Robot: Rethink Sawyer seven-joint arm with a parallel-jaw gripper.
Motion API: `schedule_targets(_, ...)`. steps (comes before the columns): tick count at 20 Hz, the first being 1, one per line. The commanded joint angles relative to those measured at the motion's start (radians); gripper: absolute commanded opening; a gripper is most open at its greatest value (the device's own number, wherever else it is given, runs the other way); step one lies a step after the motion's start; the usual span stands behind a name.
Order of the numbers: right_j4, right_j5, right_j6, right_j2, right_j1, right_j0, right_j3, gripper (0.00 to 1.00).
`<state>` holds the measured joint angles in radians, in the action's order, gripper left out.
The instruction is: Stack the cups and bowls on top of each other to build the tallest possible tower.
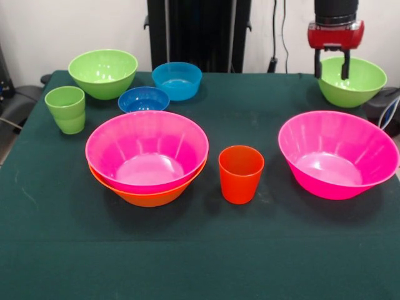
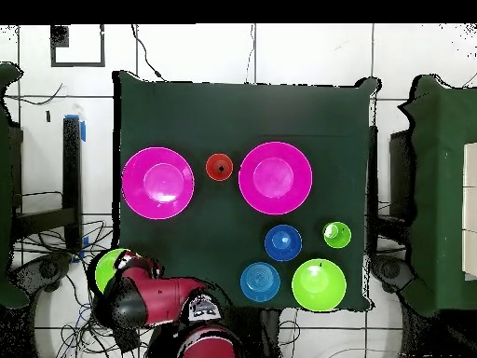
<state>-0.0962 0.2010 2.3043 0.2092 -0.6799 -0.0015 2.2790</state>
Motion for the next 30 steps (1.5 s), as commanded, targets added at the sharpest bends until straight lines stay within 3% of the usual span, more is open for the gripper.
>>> schedule_targets(1,0.083,0.049,0.114,0.004,0.08,-0.041,0.026,1.0)
schedule_targets(13,0.12,0.14,0.153,-0.006,0.174,-0.021,-0.006,1.0)
schedule_targets(24,0.08,0.154,0.176,0.022,0.192,0.007,-0.022,1.0)
schedule_targets(30,0.043,0.027,0.181,0.05,0.038,0.008,0.045,1.0)
